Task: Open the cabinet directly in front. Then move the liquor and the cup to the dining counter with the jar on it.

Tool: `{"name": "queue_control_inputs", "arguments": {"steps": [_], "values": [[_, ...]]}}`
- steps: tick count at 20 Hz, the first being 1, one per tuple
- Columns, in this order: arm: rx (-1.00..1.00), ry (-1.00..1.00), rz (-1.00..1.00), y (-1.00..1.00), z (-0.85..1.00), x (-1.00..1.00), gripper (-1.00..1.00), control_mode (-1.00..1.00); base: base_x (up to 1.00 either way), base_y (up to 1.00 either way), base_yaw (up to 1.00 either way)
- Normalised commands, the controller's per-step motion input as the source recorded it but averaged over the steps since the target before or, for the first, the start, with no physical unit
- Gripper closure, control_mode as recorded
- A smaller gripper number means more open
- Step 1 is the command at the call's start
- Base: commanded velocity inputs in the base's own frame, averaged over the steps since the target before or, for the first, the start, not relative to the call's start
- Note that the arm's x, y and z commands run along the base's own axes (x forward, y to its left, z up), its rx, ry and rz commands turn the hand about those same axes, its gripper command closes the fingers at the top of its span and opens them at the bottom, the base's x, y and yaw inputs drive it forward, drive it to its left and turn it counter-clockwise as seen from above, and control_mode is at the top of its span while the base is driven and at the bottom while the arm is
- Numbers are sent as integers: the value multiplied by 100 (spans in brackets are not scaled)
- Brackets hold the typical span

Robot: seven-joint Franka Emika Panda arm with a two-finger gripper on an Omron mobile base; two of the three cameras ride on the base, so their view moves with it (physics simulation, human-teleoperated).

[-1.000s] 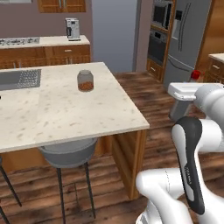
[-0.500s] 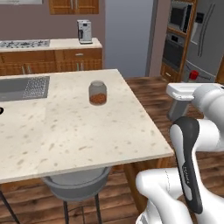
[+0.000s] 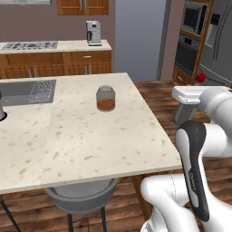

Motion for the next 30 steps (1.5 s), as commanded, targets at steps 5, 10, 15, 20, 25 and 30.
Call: {"name": "queue_control_inputs", "arguments": {"steps": [5,10,15,20,25,30], "values": [[0,0,0,0,0,0,100,100,60,-5,5],[0,0,0,0,0,3,100,-100,2,-1,1],[0,15,4,0,-1,47,100,-100,0,0,0],[-5,33,20,0,-40,38,100,-100,0,0,0],[0,14,16,-5,-27,0,100,-100,0,0,0],[0,0,0,1,-15,7,100,-100,0,0,0]]}}
